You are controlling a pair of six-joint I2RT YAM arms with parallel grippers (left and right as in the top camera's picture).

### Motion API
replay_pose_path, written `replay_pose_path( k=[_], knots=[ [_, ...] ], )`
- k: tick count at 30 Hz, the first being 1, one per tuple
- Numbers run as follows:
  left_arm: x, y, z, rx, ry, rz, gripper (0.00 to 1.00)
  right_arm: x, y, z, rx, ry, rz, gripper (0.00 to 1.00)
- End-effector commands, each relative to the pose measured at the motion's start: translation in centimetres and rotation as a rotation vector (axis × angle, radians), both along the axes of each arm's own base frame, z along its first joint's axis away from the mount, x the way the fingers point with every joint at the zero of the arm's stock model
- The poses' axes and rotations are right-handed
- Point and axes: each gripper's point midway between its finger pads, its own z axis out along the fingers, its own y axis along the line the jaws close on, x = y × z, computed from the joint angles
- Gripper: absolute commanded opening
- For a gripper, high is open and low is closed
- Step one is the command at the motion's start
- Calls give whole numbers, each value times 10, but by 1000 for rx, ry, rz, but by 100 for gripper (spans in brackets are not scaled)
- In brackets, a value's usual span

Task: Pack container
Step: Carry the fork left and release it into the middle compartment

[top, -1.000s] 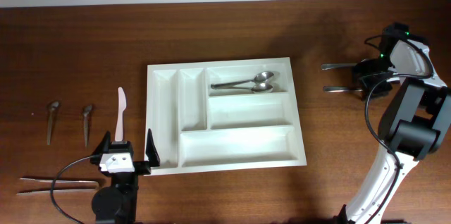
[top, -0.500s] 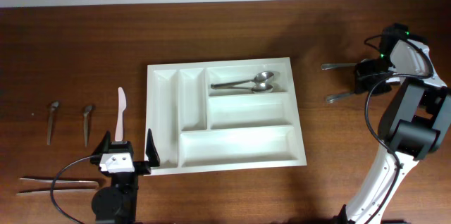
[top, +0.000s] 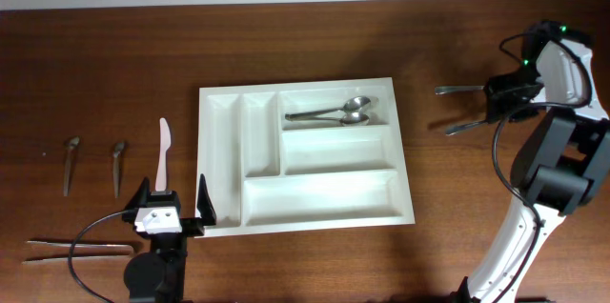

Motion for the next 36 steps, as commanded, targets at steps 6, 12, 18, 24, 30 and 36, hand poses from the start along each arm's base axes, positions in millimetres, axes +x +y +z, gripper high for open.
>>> replay_pose_path(
  k=[6,12,18,24,30,36],
  knots=[
    [0,2,0,12,-1,9,99,4,48,84,-19,-109,-5,4],
    [0,2,0,12,-1,9,99,-8,107,115,7,-107,-25,5],
    [0,2,0,12,-1,9,99,-28,161,124,-44,-41,-50,11],
    [0,2,0,12,-1,9,99,-47,227,117,-84,1,-26,17],
    [0,2,0,12,-1,9,99,-53,278,114,-120,-58,67,20],
    [0,2,0,12,-1,9,99,-55,283,114,-189,-87,101,24]
  ],
)
